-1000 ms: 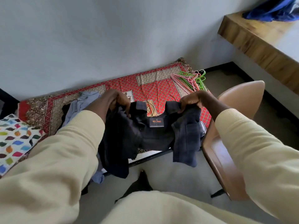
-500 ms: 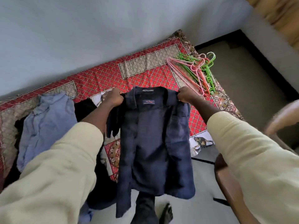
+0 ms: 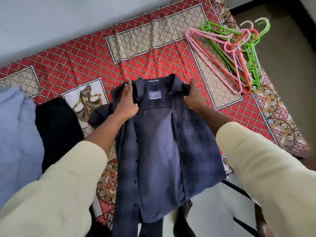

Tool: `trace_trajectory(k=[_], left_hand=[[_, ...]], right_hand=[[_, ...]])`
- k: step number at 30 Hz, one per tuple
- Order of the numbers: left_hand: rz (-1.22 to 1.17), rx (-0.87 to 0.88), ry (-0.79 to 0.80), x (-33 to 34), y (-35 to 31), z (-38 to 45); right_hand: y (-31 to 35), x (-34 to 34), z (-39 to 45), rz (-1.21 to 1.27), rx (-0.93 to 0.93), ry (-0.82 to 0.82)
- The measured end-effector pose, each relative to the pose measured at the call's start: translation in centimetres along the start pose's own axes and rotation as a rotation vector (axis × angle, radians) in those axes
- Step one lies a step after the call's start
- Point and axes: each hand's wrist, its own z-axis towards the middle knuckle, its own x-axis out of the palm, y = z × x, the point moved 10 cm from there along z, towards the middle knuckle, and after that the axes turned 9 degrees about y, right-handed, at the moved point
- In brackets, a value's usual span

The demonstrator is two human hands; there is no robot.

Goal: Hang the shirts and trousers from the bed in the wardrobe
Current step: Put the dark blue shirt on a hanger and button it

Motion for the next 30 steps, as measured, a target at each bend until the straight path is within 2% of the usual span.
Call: trace_trajectory(k=[2,3,6,7,9,11,13,15,17,21,25,30], left_hand=[[0.306,0.074,-0.066,2.0,0.3,-0.1],[0.422,0.056,-0.038,3.3,1.0,0.3],[0.647,-0.090,0.148,6.4,3.4,0.9],[0.656,-0.127,0.126,6.4,3.3,0.7],[0.639,-0.185,-0.066,5.0,1.3,-0.1],[0.574,-0.193,-0.284,3.5,-2.2,-1.2],[0.519,-0.063,-0.347,4.4,-7.0,-0.7],[0.495,0.098,-0.303,6.6,-12.1,1.0],[0.441,0.201,-0.223,9.0,-17.0,2.9],[0.366,0.280,-0.167,12.3,-25.4,5.2],[0.354,0.317,-0.162,13.7,-29.8,6.1],[0.315,0.299,-0.156,14.4,-29.1,6.5]], right_hand=[[-0.9,1.1,-0.3,-0.195,-0.069,-0.065],[-2.0,2.3,0.1,-0.249,-0.061,-0.034],[-4.4,6.5,0.7,-0.365,-0.018,0.209],[-4.6,7.3,0.7,-0.398,-0.036,0.269],[-4.6,7.2,0.7,-0.378,-0.068,0.310],[-4.5,5.0,1.1,-0.241,-0.091,0.223],[-3.9,0.6,1.4,-0.134,-0.163,0.007],[-4.2,-3.5,1.5,-0.108,-0.211,-0.170],[-5.6,-7.2,2.0,-0.110,-0.210,-0.266],[-10.5,-14.5,3.4,-0.208,-0.054,-0.435],[-14.4,-18.3,5.5,-0.349,0.096,-0.432],[-16.1,-18.8,7.8,-0.362,0.143,-0.341]])
